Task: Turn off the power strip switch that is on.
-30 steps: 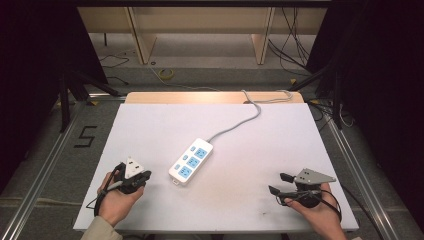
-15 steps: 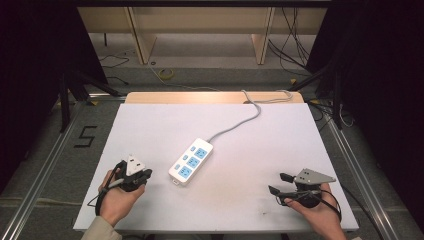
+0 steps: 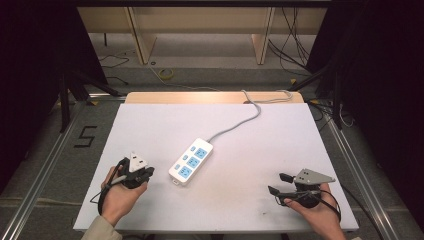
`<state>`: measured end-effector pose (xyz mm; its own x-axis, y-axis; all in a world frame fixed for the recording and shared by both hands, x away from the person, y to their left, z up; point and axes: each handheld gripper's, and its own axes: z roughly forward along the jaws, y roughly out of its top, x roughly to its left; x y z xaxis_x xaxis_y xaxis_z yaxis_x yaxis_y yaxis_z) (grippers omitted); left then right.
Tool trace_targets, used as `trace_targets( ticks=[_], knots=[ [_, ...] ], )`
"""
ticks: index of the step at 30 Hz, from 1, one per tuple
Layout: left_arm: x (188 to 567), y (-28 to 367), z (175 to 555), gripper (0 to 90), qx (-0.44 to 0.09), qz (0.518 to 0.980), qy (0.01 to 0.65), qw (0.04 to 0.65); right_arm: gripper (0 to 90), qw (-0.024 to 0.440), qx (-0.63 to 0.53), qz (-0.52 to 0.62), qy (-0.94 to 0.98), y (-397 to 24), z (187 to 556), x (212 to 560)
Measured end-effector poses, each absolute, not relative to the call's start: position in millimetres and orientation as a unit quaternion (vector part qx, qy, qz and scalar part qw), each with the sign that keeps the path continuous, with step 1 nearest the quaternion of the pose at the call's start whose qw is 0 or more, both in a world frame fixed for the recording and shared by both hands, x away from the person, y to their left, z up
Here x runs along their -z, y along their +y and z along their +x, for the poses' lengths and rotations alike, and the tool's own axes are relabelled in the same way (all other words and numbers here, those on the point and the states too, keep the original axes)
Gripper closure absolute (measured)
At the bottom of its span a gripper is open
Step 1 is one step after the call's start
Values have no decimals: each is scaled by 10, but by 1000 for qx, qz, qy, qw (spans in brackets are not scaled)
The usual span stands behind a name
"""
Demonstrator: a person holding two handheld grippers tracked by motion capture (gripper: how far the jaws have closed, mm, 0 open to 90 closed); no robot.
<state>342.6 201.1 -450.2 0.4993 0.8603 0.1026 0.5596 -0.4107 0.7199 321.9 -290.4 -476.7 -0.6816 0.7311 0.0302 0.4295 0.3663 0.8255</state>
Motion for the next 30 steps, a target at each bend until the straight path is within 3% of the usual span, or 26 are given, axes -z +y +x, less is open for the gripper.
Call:
trace_targets(
  ticks=[30],
  knots=[
    [4469,1883,3528,898,-231,815,433,307,357,171,-431,356,811,-2878,3217,4777]
  ],
)
